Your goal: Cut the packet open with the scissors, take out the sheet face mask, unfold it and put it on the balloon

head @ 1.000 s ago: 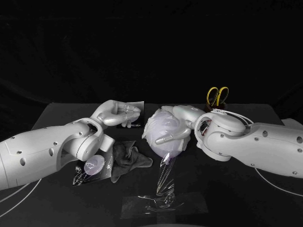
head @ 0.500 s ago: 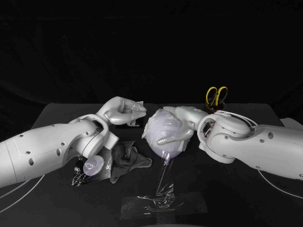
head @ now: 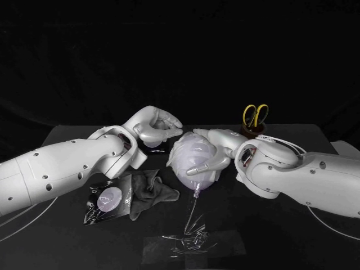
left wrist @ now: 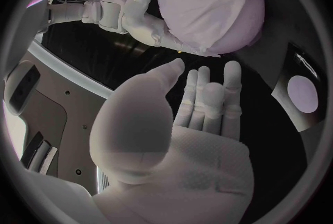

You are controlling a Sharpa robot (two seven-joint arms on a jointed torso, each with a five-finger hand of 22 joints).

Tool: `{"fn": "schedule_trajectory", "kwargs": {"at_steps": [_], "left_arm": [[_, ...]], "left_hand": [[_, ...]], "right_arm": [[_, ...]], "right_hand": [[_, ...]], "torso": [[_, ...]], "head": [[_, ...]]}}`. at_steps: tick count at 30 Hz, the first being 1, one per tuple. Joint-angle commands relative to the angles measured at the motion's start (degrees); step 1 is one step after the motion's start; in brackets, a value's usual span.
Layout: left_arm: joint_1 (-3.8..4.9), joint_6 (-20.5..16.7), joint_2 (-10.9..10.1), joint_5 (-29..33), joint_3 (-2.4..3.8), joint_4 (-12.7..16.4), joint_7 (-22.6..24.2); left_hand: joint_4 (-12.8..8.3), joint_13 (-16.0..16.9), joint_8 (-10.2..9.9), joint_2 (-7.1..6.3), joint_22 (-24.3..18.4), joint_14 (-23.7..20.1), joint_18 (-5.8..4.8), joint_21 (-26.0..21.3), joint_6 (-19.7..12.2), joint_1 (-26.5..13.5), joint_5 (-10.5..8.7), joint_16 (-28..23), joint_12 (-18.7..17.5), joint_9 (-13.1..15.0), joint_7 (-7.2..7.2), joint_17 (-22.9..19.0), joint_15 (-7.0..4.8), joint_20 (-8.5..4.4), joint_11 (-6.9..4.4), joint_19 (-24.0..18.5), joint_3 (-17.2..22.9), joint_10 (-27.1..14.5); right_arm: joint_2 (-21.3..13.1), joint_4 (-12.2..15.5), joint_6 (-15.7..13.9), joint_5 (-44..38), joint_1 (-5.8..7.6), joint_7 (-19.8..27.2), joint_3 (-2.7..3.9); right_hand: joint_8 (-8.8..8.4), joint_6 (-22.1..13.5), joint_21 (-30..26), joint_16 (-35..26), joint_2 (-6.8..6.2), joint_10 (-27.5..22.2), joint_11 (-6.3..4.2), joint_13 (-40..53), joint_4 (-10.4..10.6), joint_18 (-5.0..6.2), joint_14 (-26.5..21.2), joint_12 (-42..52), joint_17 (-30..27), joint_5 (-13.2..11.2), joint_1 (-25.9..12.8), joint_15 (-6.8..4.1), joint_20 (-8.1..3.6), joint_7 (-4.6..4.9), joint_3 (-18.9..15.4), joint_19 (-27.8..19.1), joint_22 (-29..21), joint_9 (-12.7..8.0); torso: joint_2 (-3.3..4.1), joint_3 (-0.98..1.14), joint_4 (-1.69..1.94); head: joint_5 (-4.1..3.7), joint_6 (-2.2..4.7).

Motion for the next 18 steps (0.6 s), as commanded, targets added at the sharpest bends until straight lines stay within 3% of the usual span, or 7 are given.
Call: {"fn": "schedule_trajectory", "kwargs": {"at_steps": [1,3,5,8,10,13,18], "left_arm": [[0.64,-0.5,1.0,-6.2,0.1,-0.3,-1.7],[0.93,0.0,1.6,-7.6,0.11,-0.6,-2.8],[1.17,0.2,2.2,-8.8,0.13,-0.9,-4.5],[1.47,0.3,2.9,-9.7,0.14,-1.6,-7.1],[1.63,0.3,3.1,-9.6,0.14,-2.0,-8.4],[1.79,0.3,3.2,-8.6,0.14,-2.5,-9.6],[1.95,0.8,2.7,-5.2,0.12,-2.4,-10.5]], "left_hand": [[0.1,1.8,0.6,0.07,0.4,1.8,0.92,0.5,0.2,0.4,-0.04,0.9,3.1,-0.2,-0.33,3.7,-0.07,-0.21,-0.52,0.6,-0.5,-0.7],[0.5,6.2,1.5,0.23,2.2,7.0,0.69,2.6,0.4,0.4,-0.03,3.0,10.4,-0.7,-0.87,13.6,-1.0,-0.82,-1.2,2.4,-1.1,-1.5],[1.1,8.9,2.2,0.13,3.8,8.2,0.42,4.0,0.2,0.2,0.02,3.5,14.6,-1.2,-0.87,16.3,-1.19,-1.09,-1.55,3.4,-1.4,-3.4],[1.2,10.7,2.3,0.27,5.9,9.5,0.01,5.8,-0.6,0.9,0.07,3.8,17.9,-1.8,-0.91,18.8,-1.25,-1.3,-1.7,5.2,-1.1,-3.5],[1.7,11.1,2.6,1.48,7.0,10.3,-0.19,6.7,-0.4,1.1,0.14,3.8,18.9,-1.9,-0.93,20.0,-1.41,-1.39,-1.77,6.3,-0.4,-3.1],[1.8,11.1,2.8,2.04,7.2,10.7,-0.23,7.0,-0.4,1.6,0.19,3.8,19.0,-2.0,-0.94,20.6,-1.48,-1.48,-1.82,6.6,0.4,-3.2],[2.4,9.4,2.9,2.68,5.1,8.8,0.23,5.3,-1.1,2.2,0.18,2.9,16.5,-2.4,-0.53,16.6,-1.26,-1.48,-1.45,4.7,2.7,-4.2]], "right_arm": [[0.0,0.3,0.1,-0.5,-0.18,0.6,-0.11],[0.0,0.3,0.1,-0.5,-0.19,0.6,-0.11],[0.0,0.3,0.1,-0.5,-0.19,0.7,-0.11],[0.1,0.3,0.1,-0.5,-0.2,0.7,-0.11],[0.2,0.3,0.0,-0.5,-0.2,0.7,-0.11],[0.2,0.2,0.0,-0.5,-0.21,0.7,-0.11],[0.2,0.1,-0.1,-0.6,-0.22,0.7,-0.11]], "right_hand": [[0.2,0.3,0.3,0.2,0.01,0.5,-0.01,0.1,0.0,-0.22,0.3,0.4,0.1,0.2,0.5,0.09,-0.09,9.2,-0.3,0.4,0.1,0.1],[0.2,0.3,0.3,0.2,0.01,0.5,-0.01,0.1,0.0,-0.22,0.3,0.4,0.1,0.2,0.5,0.09,-0.09,9.2,-0.3,0.4,0.1,0.1],[0.2,0.3,0.3,0.2,0.0,0.5,-0.01,0.1,0.0,-0.21,0.4,0.3,0.1,0.2,0.5,0.09,-0.09,9.2,-0.3,0.4,0.1,0.1],[0.2,0.3,0.3,0.2,0.0,0.5,-0.01,0.1,0.0,-0.21,0.4,0.3,0.1,0.2,0.5,0.09,-0.09,9.2,-0.3,0.4,0.1,0.1],[0.2,0.3,0.3,0.2,0.0,0.5,-0.01,0.1,0.0,-0.21,0.4,0.3,0.1,0.2,0.5,0.09,-0.09,9.2,-0.3,0.4,0.1,0.1],[0.21,0.3,0.3,0.2,0.03,0.5,-0.01,0.1,0.0,-0.21,0.4,0.3,0.1,0.2,0.6,0.09,-0.09,9.2,-0.3,0.5,0.1,0.1],[0.21,0.3,0.3,0.2,0.06,0.5,-0.01,0.1,0.0,-0.21,0.4,0.3,0.1,0.2,0.6,0.09,-0.09,9.2,-0.3,0.5,0.1,0.1]], "torso": [[-0.05,0.0,-0.02],[-0.08,-0.04,0.02],[-0.08,-0.03,0.04],[-0.1,0.01,0.03],[-0.1,0.02,0.07],[-0.06,0.04,0.1],[-0.07,-0.05,0.12]], "head": [[-0.23,0.04],[-0.29,-0.01],[-0.4,0.02],[-0.29,-0.04],[-0.23,-0.05],[-0.17,-0.12],[0.41,-0.44]]}}
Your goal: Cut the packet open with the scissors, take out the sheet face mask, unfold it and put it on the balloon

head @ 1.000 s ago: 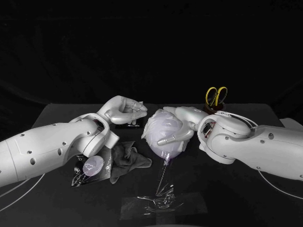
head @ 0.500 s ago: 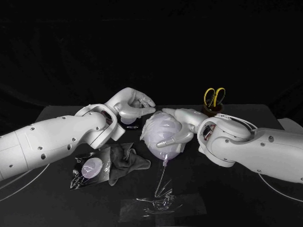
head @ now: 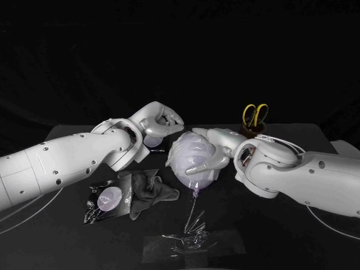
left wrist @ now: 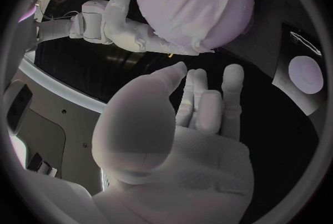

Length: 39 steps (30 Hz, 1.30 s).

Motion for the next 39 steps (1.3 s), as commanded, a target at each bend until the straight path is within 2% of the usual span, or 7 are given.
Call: {"fn": "schedule_trajectory", "kwargs": {"at_steps": [1,4,10,15,23,35,39], "left_arm": [[0.18,0.9,-0.4,3.1,0.06,0.3,-2.7],[0.22,1.5,-1.2,5.8,0.04,0.9,-3.0],[0.24,3.1,-2.7,9.5,-0.01,1.9,-3.6],[0.24,4.8,-3.9,12.3,-0.06,2.6,-4.1],[0.22,6.8,-5.6,14.6,-0.15,3.3,-4.8],[-0.15,9.2,-6.7,17.2,-0.4,3.9,-4.3],[-0.35,9.5,-6.8,17.8,-0.53,4.0,-3.8]], "left_hand": [[0.3,-1.2,0.5,0.65,-0.6,-0.4,0.58,-0.5,-0.6,0.2,0.15,-0.6,-1.6,-0.2,0.07,-0.9,0.21,0.01,0.11,-0.6,1.2,-0.3],[1.2,-3.8,0.9,-0.01,-1.4,-1.1,0.7,-1.3,-1.0,-0.2,0.05,-1.4,-5.1,-0.4,0.59,-2.8,0.43,0.4,0.67,-1.3,2.4,0.7],[2.6,-6.1,1.6,-0.93,-1.6,-1.2,0.75,-1.6,-1.2,-1.5,-0.07,-1.9,-8.5,-0.6,0.75,-3.6,0.89,0.55,0.97,-1.1,2.3,1.4],[4.4,-8.7,2.4,-2.21,-1.3,-0.8,0.63,-1.4,-1.2,-2.8,-0.24,-2.4,-12.6,-0.7,0.76,-3.7,0.98,0.68,1.08,-0.1,0.9,3.0],[6.6,-13.6,3.1,-2.54,-2.6,-1.6,0.78,-2.6,-1.8,-2.4,-0.3,-3.7,-20.7,-1.3,1.47,-6.2,1.67,1.19,2.05,-0.3,-1.0,3.8],[6.9,-16.1,3.5,-2.56,-3.0,-1.8,0.83,-3.0,-1.4,-1.0,-0.28,-4.1,-24.8,-1.8,1.47,-6.8,1.87,1.35,2.21,-0.2,-1.8,4.7],[6.8,-17.0,3.3,-2.61,-3.3,-2.0,0.87,-3.3,-1.4,-0.5,-0.31,-4.3,-26.4,-2.2,1.38,-7.1,1.86,1.38,2.26,-0.4,-2.1,5.2]], "right_arm": [[0.1,0.0,0.4,-0.6,-0.17,0.5,-0.1],[0.0,-0.1,0.4,-0.6,-0.18,0.6,-0.1],[0.0,-0.2,0.4,-0.7,-0.25,0.6,-0.1],[-0.1,-0.3,0.4,-0.7,-0.36,0.6,-0.1],[-0.2,-0.5,0.4,-0.8,-0.51,0.6,-0.11],[-0.6,-0.4,0.5,-0.8,-0.63,0.6,-0.11],[-0.7,-0.4,0.5,-0.8,-0.69,0.7,-0.11]], "right_hand": [[0.21,0.3,0.3,0.2,0.05,0.5,0.0,0.0,0.0,-0.2,0.4,0.3,0.1,0.2,0.6,0.09,-0.08,9.2,-0.3,0.5,0.0,0.0],[0.21,0.3,0.3,0.2,0.05,0.5,-0.01,0.0,0.0,-0.2,0.3,0.3,0.0,0.2,0.7,0.08,-0.08,9.2,-0.3,0.5,0.0,0.0],[0.22,0.4,0.3,0.2,0.04,0.5,-0.01,0.0,0.0,-0.2,0.3,0.3,0.0,0.1,0.8,0.08,-0.09,9.2,-0.3,0.5,0.0,0.1],[0.22,0.4,0.3,0.2,0.04,0.5,-0.01,0.0,0.0,-0.2,0.3,0.3,0.0,0.1,0.8,0.08,-0.09,9.2,-0.3,0.5,0.0,0.1],[0.21,0.3,0.3,0.2,0.01,0.5,-0.01,0.0,0.0,-0.2,0.3,0.3,0.1,0.1,0.9,0.08,-0.09,9.2,-0.3,0.5,0.0,0.1],[0.22,0.4,0.3,0.2,0.03,0.6,-0.01,0.0,0.0,-0.2,0.4,0.3,0.1,0.0,1.0,0.08,-0.09,9.2,-0.3,0.6,0.1,0.1],[0.22,0.4,0.3,0.2,0.03,0.6,-0.01,0.0,0.0,-0.2,0.4,0.3,0.1,0.0,1.0,0.08,-0.09,9.2,-0.3,0.6,0.1,0.1]], "torso": [[-0.01,-0.08,0.03],[-0.04,-0.14,0.05],[-0.08,-0.16,0.07],[-0.05,-0.17,0.02],[-0.07,-0.11,0.08],[-0.04,-0.17,0.03],[-0.02,-0.16,0.01]], "head": [[0.58,-0.32],[0.93,-0.61],[1.75,-1.04],[2.82,-1.24],[5.13,-1.48],[7.1,-2.17],[8.14,-2.62]]}}
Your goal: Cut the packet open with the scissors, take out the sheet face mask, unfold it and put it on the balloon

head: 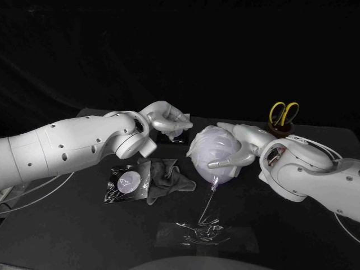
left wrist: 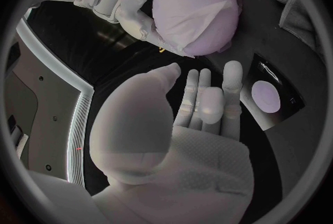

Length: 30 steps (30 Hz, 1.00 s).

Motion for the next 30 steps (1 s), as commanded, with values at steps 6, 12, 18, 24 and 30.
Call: {"fn": "schedule_trajectory", "kwargs": {"at_steps": [6,12,18,24,30], "left_arm": [[-0.27,2.1,0.3,2.7,-0.17,0.1,1.8],[-0.44,2.0,0.8,3.4,-0.46,-0.3,2.4],[-0.66,2.4,1.2,4.3,-0.6,-0.6,3.0],[-0.71,2.9,1.7,4.6,-0.63,-0.7,2.9],[-0.72,3.2,2.0,4.4,-0.64,-0.8,2.3]], "left_hand": [[-0.4,-1.9,-0.5,-0.34,-0.6,-0.6,1.0,-0.6,-0.2,1.6,-0.53,-0.6,-3.2,-0.8,0.16,-0.6,0.29,0.42,0.24,-0.3,-0.9,0.7],[-0.4,-3.0,-1.1,-0.45,-1.1,-0.9,1.08,-1.1,-0.5,1.7,-0.93,-0.8,-5.2,-1.3,0.46,-1.0,0.53,0.62,0.58,-0.8,-1.8,0.5],[0.1,-4.2,-2.1,-0.75,-1.5,-1.1,1.13,-1.5,-1.0,1.2,-1.44,-1.0,-7.1,-2.0,0.98,-1.3,0.9,0.95,0.98,-1.0,-3.9,0.5],[0.4,-5.2,-3.3,-0.6,-2.1,-1.5,1.23,-2.0,-1.9,1.5,-1.45,-1.2,-8.8,-2.8,1.38,-1.9,1.24,1.25,1.34,-1.5,-6.4,0.3],[0.5,-5.5,-3.8,-0.46,-2.2,-1.5,1.24,-2.1,-2.2,1.8,-1.46,-1.2,-9.4,-3.2,1.7,-1.7,1.4,1.39,1.53,-1.5,-7.7,0.6]], "right_arm": [[-0.2,0.1,0.7,-0.6,-0.3,0.4,-0.12],[-0.2,0.1,0.6,-0.6,-0.38,0.4,-0.12],[-0.4,0.2,0.6,-0.6,-0.42,0.4,-0.12],[-0.4,0.2,0.6,-0.6,-0.43,0.4,-0.12],[-0.4,0.2,0.5,-0.6,-0.44,0.4,-0.12]], "right_hand": [[0.22,0.4,0.3,0.2,0.1,0.6,0.0,0.1,0.0,-0.2,0.4,0.3,0.1,0.0,0.5,0.08,0.11,9.2,-0.3,0.4,0.1,0.1],[0.24,0.5,0.3,0.2,0.11,0.7,0.0,0.1,0.0,-0.2,0.4,0.3,0.1,-0.1,0.7,0.08,0.11,9.2,-0.3,0.5,0.1,0.1],[0.24,0.5,0.3,0.2,0.11,0.7,0.0,0.1,0.0,-0.2,0.4,0.3,0.1,-0.1,0.7,0.08,0.11,9.2,-0.3,0.5,0.1,0.1],[0.25,0.5,0.3,0.2,0.12,0.7,-0.01,0.1,0.0,-0.2,0.4,0.3,0.1,-0.1,0.7,0.07,0.11,9.2,-0.2,0.5,0.1,0.1],[0.25,0.5,0.3,0.2,0.12,0.7,-0.01,0.1,0.0,-0.2,0.4,0.3,0.1,-0.1,0.7,0.07,0.11,9.2,-0.2,0.5,0.1,0.1]], "torso": [[0.01,-0.01,0.0],[0.03,0.0,0.0],[0.05,0.02,-0.06],[0.02,0.04,-0.02],[0.01,0.04,-0.05]], "head": [[1.48,-0.69],[1.51,-0.75],[1.32,-0.66],[1.13,-0.54],[0.92,-0.48]]}}
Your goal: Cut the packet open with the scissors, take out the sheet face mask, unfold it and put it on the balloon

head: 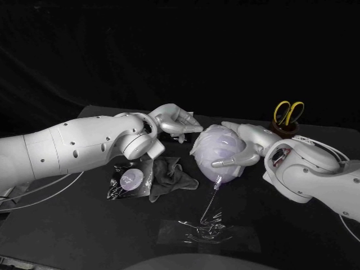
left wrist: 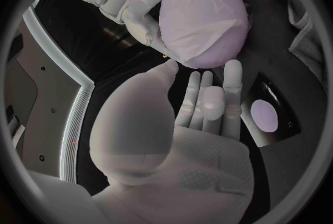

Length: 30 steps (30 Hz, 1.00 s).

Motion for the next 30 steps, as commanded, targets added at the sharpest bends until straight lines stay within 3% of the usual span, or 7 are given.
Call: {"fn": "schedule_trajectory", "kwargs": {"at_steps": [1,8,30], "left_arm": [[0.01,1.4,0.2,0.6,0.04,0.1,0.4],[0.01,2.5,0.5,-0.7,0.03,0.3,-0.4],[0.0,3.3,1.5,-2.8,-0.07,0.4,-2.5]], "left_hand": [[0.1,-0.1,-0.2,-0.09,0.0,-0.2,0.59,-0.3,-0.3,0.4,-0.34,-0.2,-0.3,-0.1,0.02,0.2,0.19,0.17,0.46,-0.2,-0.6,0.1],[0.1,0.0,0.1,0.52,0.2,-0.1,0.6,-0.1,1.4,1.6,-0.34,-0.1,-0.5,-0.5,-0.35,0.5,-0.01,0.13,0.13,0.0,-2.8,1.9],[-0.2,0.1,0.0,1.02,3.5,1.9,-0.12,2.7,2.5,3.3,-0.36,0.7,-0.4,-1.1,-0.28,3.7,-0.3,-0.17,-0.09,3.2,-4.1,3.9]], "right_arm": [[0.0,0.1,0.7,-0.6,-0.19,0.2,-0.13],[0.0,0.1,0.7,-0.5,-0.2,0.2,-0.13],[0.0,0.1,0.7,-0.5,-0.2,0.2,-0.13]], "right_hand": [[0.26,0.5,0.3,0.2,-0.12,0.3,0.0,0.1,0.0,-0.2,0.4,0.4,0.1,-0.1,0.5,0.07,-0.1,9.21,-0.2,0.3,0.1,0.1],[0.26,0.5,0.3,0.2,-0.12,0.3,0.0,0.1,0.0,-0.2,0.4,0.4,0.1,-0.1,0.5,0.07,-0.1,9.21,-0.2,0.3,0.1,0.1],[0.27,0.5,0.4,0.2,-0.09,0.4,-0.01,0.1,0.0,-0.19,0.4,0.4,0.1,-0.2,0.6,0.07,-0.1,9.21,-0.2,0.4,0.1,0.1]], "torso": [[-0.02,0.01,0.01],[-0.03,-0.02,0.04],[-0.01,-0.02,-0.02]], "head": [[-0.2,0.02],[-0.38,0.01],[-0.52,-0.15]]}}
